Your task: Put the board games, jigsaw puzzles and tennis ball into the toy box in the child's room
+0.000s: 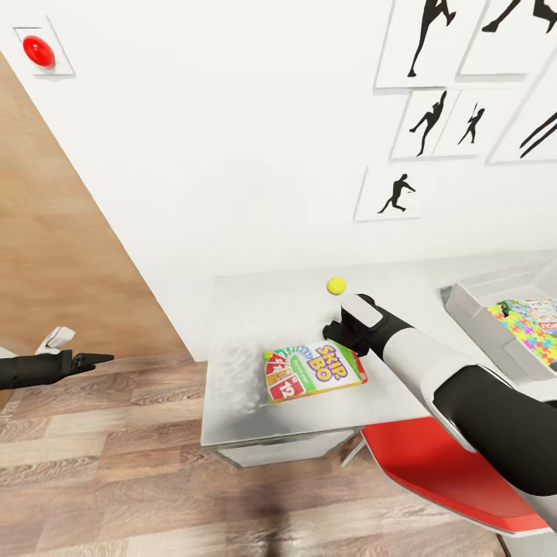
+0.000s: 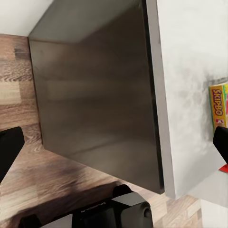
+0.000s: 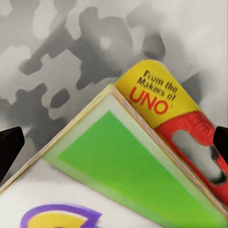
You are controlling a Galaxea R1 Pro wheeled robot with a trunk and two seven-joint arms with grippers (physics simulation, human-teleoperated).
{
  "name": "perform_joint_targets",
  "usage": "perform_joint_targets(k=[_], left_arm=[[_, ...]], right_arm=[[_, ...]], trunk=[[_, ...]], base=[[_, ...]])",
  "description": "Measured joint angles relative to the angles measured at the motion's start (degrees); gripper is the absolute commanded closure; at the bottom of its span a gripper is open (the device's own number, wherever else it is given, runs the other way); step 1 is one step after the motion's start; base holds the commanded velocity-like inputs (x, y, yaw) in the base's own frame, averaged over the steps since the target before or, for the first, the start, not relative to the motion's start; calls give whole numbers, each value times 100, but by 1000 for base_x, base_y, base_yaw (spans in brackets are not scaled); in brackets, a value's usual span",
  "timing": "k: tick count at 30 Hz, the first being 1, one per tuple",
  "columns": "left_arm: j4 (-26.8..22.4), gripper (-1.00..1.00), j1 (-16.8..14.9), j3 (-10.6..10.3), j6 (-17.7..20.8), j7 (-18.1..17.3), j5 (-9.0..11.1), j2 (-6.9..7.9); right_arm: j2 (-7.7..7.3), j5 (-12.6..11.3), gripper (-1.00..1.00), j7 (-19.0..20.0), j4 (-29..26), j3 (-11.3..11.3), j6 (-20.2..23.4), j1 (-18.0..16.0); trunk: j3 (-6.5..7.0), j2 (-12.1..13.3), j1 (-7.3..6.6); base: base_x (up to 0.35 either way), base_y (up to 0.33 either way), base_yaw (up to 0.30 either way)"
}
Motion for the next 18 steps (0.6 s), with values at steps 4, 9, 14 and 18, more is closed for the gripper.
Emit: perform_joint_targets(k=[4, 9, 14, 18], left_arm=[[0, -100, 0, 0, 0, 2, 0, -4], [0, -100, 0, -2, 2, 2, 0, -5], [0, -100, 0, 0, 1, -5, 0, -5], [-1, -100, 0, 0, 4, -6, 0, -4]], right_arm=[[0, 1, -100, 0, 0, -3, 4, 0], [-2, 0, -100, -6, 0, -6, 4, 0], [0, 2, -100, -8, 0, -7, 5, 0], [0, -1, -100, -8, 0, -8, 4, 0]], trunk=[[0, 0, 0], [0, 0, 0], [0, 0, 0], [0, 0, 0]], base=[[-26, 19, 0], [-64, 48, 0], [-22, 22, 0], [-25, 65, 0]])
